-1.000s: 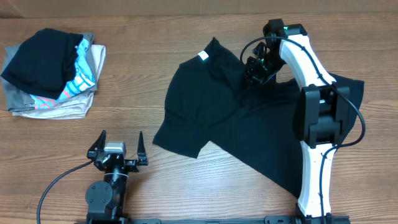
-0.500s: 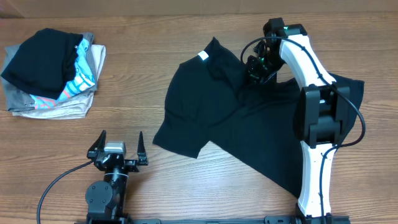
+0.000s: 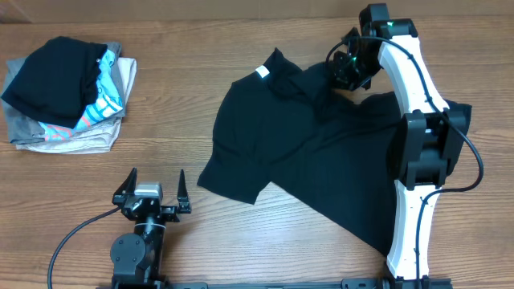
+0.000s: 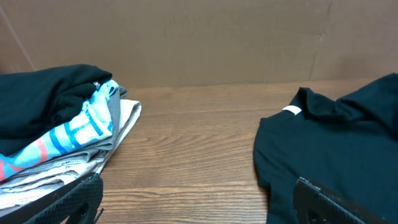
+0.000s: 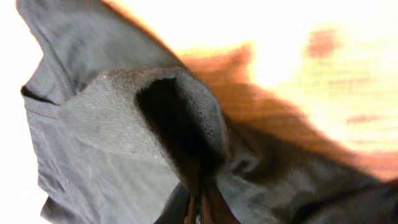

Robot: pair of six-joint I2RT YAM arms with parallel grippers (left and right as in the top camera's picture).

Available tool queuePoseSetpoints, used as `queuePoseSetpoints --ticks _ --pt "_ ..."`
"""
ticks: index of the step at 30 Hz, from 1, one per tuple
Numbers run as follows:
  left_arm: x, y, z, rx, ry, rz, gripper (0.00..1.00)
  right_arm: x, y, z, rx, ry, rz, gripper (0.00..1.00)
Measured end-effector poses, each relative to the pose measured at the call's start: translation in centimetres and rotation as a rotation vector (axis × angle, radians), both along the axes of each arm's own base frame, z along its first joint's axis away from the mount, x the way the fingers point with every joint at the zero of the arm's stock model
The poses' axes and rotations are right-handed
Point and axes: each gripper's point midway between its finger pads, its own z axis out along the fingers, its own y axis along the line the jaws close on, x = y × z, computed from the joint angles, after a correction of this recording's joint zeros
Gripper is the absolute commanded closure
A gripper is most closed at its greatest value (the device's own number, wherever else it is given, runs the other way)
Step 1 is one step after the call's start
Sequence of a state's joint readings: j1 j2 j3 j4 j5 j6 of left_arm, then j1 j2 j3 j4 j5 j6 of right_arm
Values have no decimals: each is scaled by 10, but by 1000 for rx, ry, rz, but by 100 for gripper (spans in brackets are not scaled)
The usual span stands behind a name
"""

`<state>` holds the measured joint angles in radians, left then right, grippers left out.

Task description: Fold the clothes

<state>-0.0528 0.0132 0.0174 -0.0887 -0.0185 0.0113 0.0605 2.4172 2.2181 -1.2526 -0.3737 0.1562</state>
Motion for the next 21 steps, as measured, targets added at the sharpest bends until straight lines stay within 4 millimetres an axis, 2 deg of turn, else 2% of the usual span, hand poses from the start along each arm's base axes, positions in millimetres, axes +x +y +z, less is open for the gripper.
queuePoseSetpoints --ticks 12,21 --pt "0 0 0 0 0 0 0 53 -7 12 -67 -266 63 96" --pt "0 0 0 0 0 0 0 97 -23 30 -221 -507 151 96"
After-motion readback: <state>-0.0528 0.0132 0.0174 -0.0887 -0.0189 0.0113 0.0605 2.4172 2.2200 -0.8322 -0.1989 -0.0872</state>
